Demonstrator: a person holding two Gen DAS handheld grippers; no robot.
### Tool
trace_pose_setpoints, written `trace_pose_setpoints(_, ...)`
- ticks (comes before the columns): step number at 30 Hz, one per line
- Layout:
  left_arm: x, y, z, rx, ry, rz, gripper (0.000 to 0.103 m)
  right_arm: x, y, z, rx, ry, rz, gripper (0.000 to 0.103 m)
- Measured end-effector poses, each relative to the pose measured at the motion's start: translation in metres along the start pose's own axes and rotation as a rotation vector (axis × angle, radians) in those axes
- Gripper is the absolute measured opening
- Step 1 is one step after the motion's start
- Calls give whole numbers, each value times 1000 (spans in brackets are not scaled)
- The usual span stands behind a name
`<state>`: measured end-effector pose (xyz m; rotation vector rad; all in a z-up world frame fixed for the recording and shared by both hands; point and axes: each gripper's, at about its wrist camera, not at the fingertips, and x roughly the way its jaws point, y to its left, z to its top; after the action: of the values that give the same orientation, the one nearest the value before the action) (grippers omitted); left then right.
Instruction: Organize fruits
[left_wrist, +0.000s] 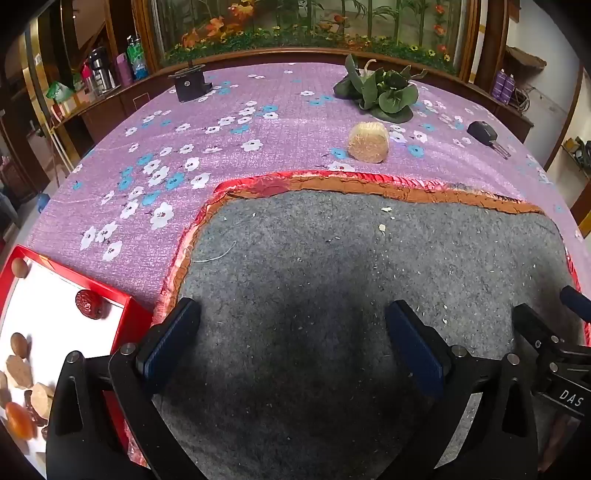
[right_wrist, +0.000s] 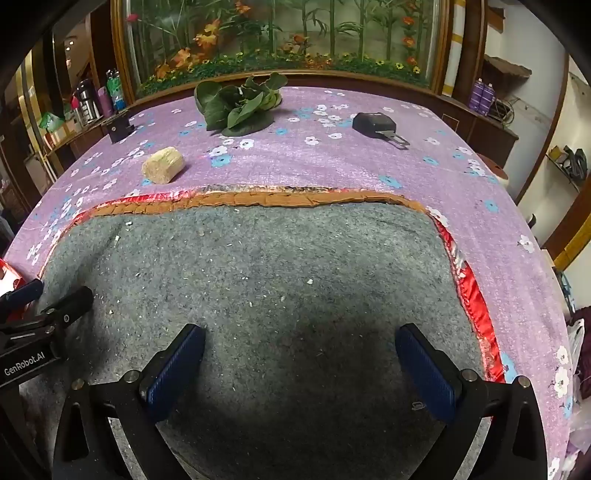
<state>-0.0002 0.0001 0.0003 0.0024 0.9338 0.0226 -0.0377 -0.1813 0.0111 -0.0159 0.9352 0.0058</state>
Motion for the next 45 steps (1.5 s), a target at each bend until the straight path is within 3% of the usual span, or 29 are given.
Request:
trace_pose_setpoints(4, 0, 0, 0, 3, 2, 5, 103, 4, 8, 1, -7, 2, -1, 103)
trace_pose_setpoints(7, 0, 1, 0, 3, 4, 4, 103, -2, -7, -3, 24, -18, 38, 103)
trace_pose_setpoints(11, -1, 1, 0, 3, 2, 4, 103, 0, 1, -2, 14, -3, 5, 103)
trace_pose_setpoints(45, 0, 0, 0, 2, 3, 3, 103, -2, -2, -1, 17, -5, 6, 103)
